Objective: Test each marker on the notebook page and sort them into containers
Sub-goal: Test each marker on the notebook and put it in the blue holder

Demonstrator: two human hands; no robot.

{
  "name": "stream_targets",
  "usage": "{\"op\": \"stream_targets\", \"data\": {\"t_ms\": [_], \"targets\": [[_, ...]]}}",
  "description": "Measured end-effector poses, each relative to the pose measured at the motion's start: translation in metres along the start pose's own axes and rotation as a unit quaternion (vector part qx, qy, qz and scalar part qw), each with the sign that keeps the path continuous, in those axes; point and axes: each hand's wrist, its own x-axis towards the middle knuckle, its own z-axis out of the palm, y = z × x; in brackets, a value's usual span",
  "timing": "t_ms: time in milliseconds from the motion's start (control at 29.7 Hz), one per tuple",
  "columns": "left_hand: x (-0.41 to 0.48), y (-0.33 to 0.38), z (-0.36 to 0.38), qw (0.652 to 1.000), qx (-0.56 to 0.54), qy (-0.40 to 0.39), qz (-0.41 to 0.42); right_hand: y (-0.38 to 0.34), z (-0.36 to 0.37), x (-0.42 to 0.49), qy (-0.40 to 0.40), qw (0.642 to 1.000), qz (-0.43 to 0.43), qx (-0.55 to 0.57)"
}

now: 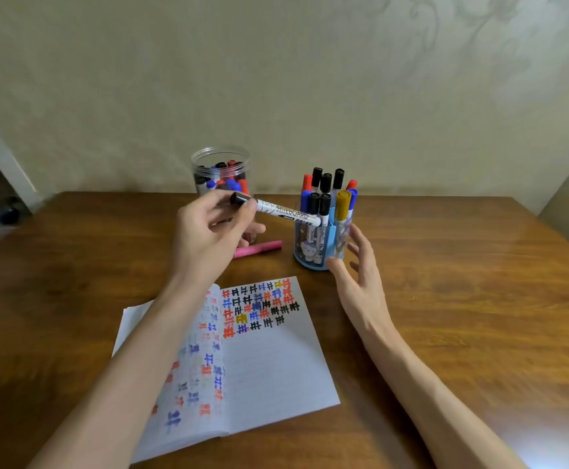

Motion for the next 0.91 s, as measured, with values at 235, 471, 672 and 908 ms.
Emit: {"op": "stream_targets", "data": {"t_ms": [235,471,672,908], "targets": [[0.016,0.009,0.017,0.999,-0.005,0.033,0.030,0.004,0.002,-0.002,0.021,0.999,-0.029,-0.016],[0.025,-0.001,0.032,0.996,0.034,0.035,0.081,0.003,0.004,-0.005,0.023,0.999,-0.037,-0.016],[0.037,-0.002,0.056,0.974,0.151,0.008,0.171,0.004,0.005,-0.003,0.025,0.999,-0.038,-0.015],[0.040,0.001,0.074,0.945,0.244,-0.005,0.219,0.004,0.006,-0.003,0.023,0.999,-0.037,-0.015]]}}
